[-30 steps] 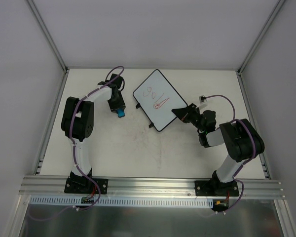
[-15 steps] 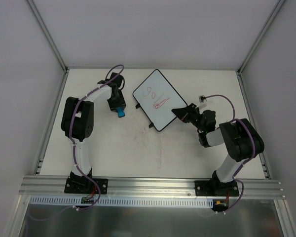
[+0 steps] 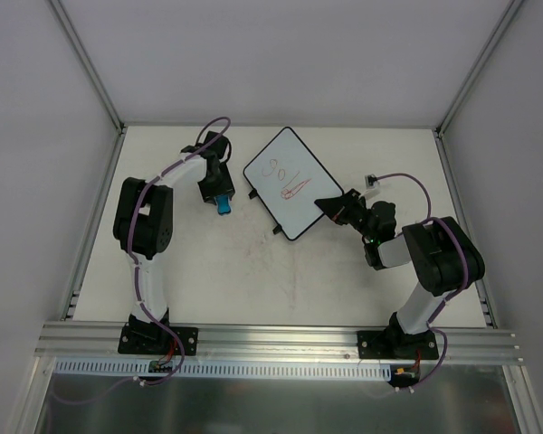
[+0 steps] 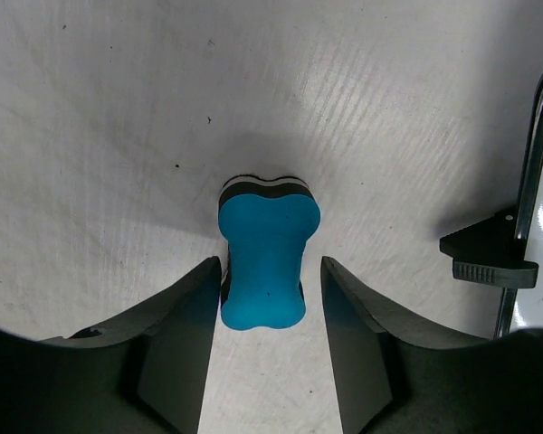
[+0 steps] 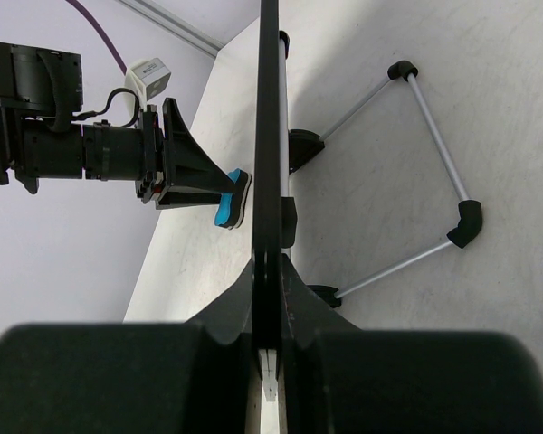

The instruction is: Erase the whiteboard

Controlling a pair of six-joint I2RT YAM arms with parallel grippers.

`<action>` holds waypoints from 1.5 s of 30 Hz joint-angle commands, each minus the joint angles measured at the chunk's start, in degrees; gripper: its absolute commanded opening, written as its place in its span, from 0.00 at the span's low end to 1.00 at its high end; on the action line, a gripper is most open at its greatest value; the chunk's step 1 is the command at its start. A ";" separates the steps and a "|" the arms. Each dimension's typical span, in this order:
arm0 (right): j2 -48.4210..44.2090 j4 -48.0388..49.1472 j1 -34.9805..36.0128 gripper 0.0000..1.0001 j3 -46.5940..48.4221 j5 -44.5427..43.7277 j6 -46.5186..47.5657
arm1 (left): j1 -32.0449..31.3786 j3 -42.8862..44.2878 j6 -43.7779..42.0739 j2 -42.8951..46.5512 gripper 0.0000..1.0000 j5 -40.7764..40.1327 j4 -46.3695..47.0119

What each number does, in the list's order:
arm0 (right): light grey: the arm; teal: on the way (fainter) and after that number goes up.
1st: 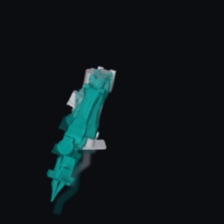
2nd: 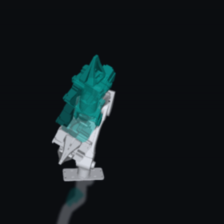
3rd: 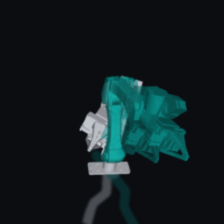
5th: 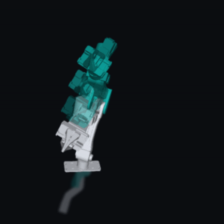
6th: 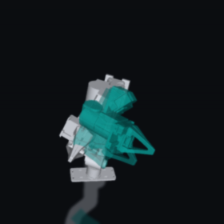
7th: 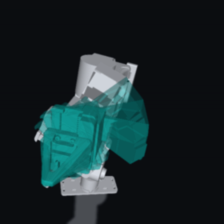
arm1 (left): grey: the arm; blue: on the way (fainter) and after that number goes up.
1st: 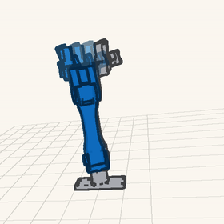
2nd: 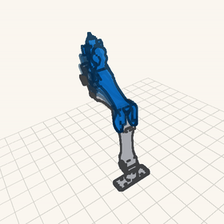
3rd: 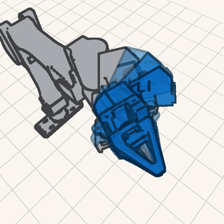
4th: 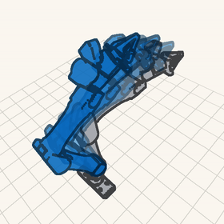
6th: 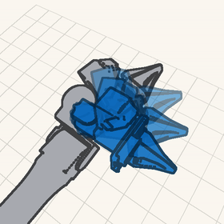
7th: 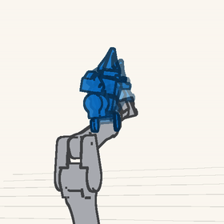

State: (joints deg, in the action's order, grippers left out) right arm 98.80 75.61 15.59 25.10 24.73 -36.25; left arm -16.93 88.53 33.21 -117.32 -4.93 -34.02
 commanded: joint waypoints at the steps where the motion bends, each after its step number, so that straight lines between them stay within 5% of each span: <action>1: 0.25 6.83 0.23 0.00 1.62 2.34 -0.05 | -0.47 1.91 -0.87 0.07 0.49 0.18 -2.28; 19: 0.16 6.83 0.23 0.00 1.44 2.16 -0.14 | -1.00 2.35 -1.57 -1.60 0.44 -0.78 -2.63; 26: 0.25 6.83 0.14 0.00 1.53 2.16 -0.31 | -1.18 2.87 -2.10 -1.07 0.31 -1.31 -2.63; 34: -0.01 6.83 0.05 0.00 1.35 2.34 -0.23 | -1.27 2.17 -2.45 3.05 0.28 0.88 -2.72; 45: -0.54 6.74 -0.21 0.00 1.18 2.51 -0.05 | -0.91 12.54 -3.86 8.16 0.08 9.23 -1.84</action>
State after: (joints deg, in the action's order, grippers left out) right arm 98.80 75.61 15.44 25.10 24.95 -36.36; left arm -17.65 97.89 30.39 -111.79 1.74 -36.10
